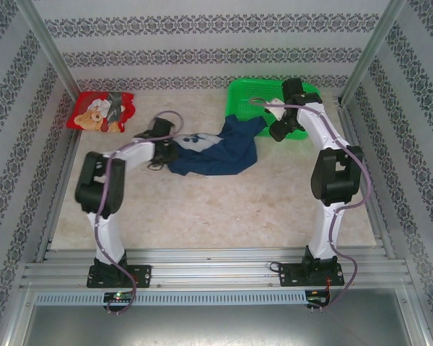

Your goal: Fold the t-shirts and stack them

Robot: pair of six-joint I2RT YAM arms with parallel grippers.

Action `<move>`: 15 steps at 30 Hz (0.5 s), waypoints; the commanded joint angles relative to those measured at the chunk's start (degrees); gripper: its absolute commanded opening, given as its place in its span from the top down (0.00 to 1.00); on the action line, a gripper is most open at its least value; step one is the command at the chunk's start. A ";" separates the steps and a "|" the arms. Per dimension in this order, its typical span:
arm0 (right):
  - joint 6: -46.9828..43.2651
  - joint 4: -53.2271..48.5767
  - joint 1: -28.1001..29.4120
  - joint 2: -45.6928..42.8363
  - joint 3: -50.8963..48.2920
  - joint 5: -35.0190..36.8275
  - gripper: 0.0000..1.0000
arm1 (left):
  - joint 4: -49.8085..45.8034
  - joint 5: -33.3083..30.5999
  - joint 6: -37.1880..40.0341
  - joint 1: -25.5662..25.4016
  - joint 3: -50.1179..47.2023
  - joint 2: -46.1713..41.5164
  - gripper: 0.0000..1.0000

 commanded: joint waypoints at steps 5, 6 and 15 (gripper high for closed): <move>-1.40 1.64 -0.46 4.40 0.85 -5.87 0.31 | -6.90 -3.56 2.35 1.82 2.90 -24.12 1.00; -1.07 2.21 -0.48 5.32 1.50 -5.23 0.31 | -7.62 -3.30 2.09 1.66 4.22 -26.19 1.00; 2.78 4.32 0.48 13.30 7.87 2.19 0.38 | -12.35 -2.99 4.41 0.88 13.32 -31.60 1.00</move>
